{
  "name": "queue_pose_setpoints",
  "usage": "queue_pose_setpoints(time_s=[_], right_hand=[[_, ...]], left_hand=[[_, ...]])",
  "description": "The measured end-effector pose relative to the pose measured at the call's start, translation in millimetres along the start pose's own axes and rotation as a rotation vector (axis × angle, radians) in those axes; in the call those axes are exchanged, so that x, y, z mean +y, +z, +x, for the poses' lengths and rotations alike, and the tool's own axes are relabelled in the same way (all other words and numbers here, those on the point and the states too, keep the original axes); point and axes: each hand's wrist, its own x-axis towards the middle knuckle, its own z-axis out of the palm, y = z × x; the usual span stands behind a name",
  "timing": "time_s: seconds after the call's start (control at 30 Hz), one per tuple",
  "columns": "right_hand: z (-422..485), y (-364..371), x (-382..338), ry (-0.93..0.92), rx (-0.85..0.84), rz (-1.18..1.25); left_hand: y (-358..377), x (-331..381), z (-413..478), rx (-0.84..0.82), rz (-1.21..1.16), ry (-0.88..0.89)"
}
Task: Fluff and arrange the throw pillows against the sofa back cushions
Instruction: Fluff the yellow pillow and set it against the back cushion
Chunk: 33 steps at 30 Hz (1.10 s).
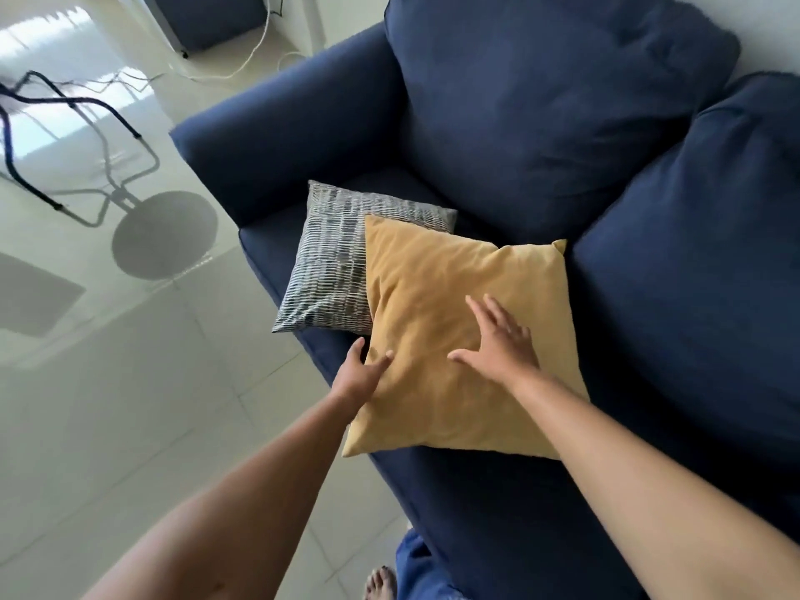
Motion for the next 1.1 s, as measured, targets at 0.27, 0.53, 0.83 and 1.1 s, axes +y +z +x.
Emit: queue_pose_setpoints(time_s=[0.27, 0.53, 0.83, 1.1], right_hand=[[44.3, 39.4, 14.8, 0.023, -0.048, -0.061], [15.9, -12.9, 27.5, -0.04, 0.165, 0.372], [-83.1, -107.4, 53.8, 0.021, 0.26, 0.796], [-157.4, -113.2, 87.4, 0.097, 0.567, 0.659]], left_hand=[[14.7, -10.8, 32.3, -0.135, -0.165, 0.024], [21.5, 60.8, -13.9, -0.248, -0.221, 0.265], [97.9, 175.1, -61.2, -0.355, -0.143, 0.422], [199.0, 259.2, -89.5, -0.485, -0.047, 0.458]])
